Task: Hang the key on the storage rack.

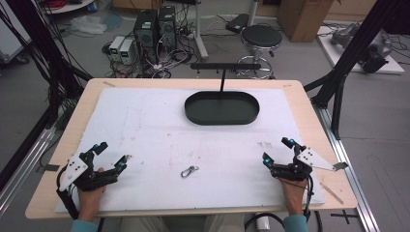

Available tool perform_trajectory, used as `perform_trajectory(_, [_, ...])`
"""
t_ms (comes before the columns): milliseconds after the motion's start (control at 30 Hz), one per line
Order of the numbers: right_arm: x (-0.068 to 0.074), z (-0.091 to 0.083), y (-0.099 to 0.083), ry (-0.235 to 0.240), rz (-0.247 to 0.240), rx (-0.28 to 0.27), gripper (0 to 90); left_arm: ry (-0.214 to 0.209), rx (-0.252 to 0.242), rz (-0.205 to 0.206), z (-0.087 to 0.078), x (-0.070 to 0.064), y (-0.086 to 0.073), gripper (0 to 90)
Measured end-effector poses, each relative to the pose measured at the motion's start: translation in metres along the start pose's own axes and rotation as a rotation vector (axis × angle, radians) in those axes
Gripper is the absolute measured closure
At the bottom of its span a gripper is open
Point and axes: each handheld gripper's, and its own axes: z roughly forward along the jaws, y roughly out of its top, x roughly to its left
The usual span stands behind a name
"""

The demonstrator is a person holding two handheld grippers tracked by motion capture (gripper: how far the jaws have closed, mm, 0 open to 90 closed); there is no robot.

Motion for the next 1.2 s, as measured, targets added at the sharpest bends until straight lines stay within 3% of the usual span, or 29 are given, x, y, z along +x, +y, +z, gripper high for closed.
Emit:
perform_trajectory(700, [-0.001,0.000,0.000,0.006,-0.009,-0.005,2.6,-0.001,-0.002,0.004,0.000,-0.001,0.000,13.3])
perform_trajectory(900, [-0.002,-0.001,0.002,0.022,0.020,0.023,2.6,0.000,0.000,0.000,0.000,0.000,0.000,13.3])
perform_trajectory(1200, [0.004,0.004,0.027,0.114,-0.005,0.056,2.6,-0.001,0.010,-0.005,0.001,0.000,0.000,13.3])
